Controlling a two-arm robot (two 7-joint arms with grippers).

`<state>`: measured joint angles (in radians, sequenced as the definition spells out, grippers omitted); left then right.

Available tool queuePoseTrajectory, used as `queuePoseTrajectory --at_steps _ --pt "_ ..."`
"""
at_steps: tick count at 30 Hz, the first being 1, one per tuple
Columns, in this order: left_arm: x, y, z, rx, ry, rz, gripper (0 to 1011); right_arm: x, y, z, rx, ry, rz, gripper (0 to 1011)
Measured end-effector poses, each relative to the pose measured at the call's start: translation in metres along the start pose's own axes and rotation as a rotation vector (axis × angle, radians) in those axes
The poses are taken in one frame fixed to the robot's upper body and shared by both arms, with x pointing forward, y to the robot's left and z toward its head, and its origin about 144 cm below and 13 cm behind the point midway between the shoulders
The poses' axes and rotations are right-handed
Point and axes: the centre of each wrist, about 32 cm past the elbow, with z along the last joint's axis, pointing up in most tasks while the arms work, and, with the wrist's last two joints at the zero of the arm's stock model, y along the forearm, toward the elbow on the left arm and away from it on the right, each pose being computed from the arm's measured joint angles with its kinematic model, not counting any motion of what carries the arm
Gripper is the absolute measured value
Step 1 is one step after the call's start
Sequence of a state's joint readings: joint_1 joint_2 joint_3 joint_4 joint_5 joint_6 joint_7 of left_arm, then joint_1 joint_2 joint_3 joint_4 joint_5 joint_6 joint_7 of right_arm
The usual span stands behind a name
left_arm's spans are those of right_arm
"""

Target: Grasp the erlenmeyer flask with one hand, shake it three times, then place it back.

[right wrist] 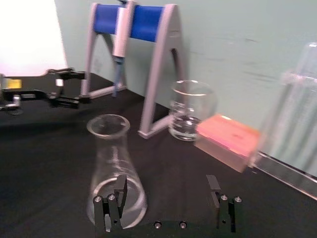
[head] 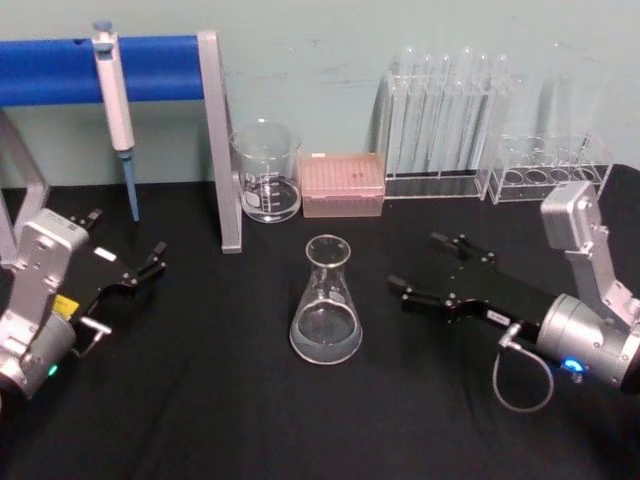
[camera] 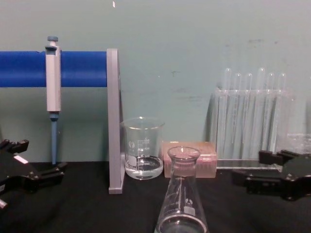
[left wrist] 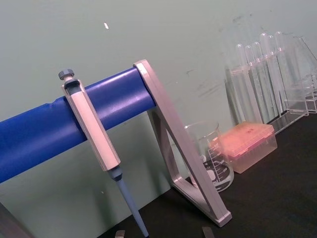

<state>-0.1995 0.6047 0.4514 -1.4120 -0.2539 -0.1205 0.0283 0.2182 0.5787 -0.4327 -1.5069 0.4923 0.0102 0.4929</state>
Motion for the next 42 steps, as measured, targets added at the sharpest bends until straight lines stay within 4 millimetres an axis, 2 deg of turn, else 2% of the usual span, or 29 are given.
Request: queuePoseTrajectory --at_steps 16,32,42 --pt "0.000 0.000 0.000 0.000 0.000 0.000 1001 -0.013 0.025 0.006 -0.001 0.004 0.149 1002" --pt "0.000 0.000 0.000 0.000 0.000 0.000 1001 -0.016 0.054 0.004 -0.006 -0.022 0.181 1002" --pt "0.000 0.000 0.000 0.000 0.000 0.000 1001 -0.015 0.066 0.003 -0.005 -0.031 0.170 1002"
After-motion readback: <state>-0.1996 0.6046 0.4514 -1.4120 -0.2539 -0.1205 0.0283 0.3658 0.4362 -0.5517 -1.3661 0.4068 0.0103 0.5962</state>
